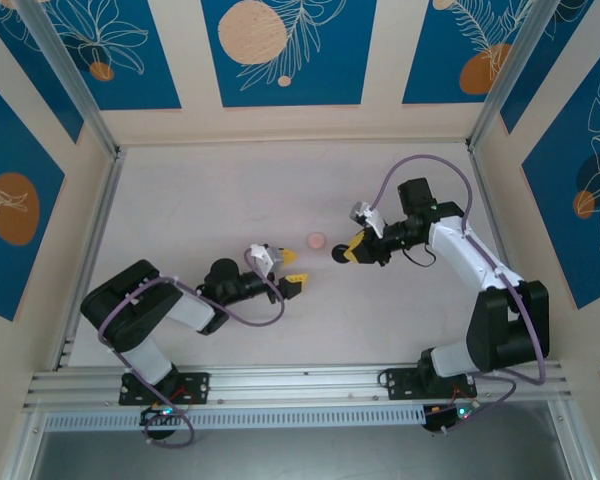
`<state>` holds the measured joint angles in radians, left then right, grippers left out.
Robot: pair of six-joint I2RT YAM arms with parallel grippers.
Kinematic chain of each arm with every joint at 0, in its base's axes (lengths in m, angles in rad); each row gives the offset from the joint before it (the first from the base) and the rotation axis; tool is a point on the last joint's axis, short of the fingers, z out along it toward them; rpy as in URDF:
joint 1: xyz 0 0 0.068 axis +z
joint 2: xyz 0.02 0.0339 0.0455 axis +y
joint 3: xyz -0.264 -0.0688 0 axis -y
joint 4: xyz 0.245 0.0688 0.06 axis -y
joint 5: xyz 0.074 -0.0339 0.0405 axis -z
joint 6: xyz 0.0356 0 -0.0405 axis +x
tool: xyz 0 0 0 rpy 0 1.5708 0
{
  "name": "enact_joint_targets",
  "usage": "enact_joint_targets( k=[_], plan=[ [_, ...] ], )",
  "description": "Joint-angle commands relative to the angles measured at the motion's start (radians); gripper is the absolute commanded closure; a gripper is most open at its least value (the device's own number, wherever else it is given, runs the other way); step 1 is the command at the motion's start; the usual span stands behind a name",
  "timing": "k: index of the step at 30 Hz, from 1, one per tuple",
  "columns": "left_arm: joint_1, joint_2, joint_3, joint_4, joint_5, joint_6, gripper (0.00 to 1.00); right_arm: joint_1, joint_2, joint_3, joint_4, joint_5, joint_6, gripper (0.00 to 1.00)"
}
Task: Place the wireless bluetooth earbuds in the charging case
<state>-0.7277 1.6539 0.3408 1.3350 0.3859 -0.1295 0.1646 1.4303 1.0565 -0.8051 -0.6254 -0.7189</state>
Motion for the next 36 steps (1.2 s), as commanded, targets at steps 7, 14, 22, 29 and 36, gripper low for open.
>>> enact_joint_targets(
  k=[7,14,22,29,36],
  plan=[
    [-0.007,-0.083,0.017,-0.255,-0.148,-0.066,0.37,-0.107,0.167,0.053,-0.149,0.123,0.122,0.84],
    [-0.008,-0.176,0.098,-0.620,-0.221,-0.045,0.37,-0.138,0.323,0.100,-0.225,0.201,0.149,0.86],
    [-0.008,-0.223,0.226,-0.972,-0.240,-0.004,0.37,-0.157,0.421,0.129,-0.257,0.215,0.154,0.86],
    [-0.008,-0.213,0.352,-1.205,-0.251,0.022,0.38,-0.160,0.470,0.156,-0.265,0.229,0.169,0.84],
    [-0.008,-0.186,0.475,-1.393,-0.263,0.054,0.38,-0.163,0.470,0.157,-0.246,0.276,0.182,0.76]
  ],
)
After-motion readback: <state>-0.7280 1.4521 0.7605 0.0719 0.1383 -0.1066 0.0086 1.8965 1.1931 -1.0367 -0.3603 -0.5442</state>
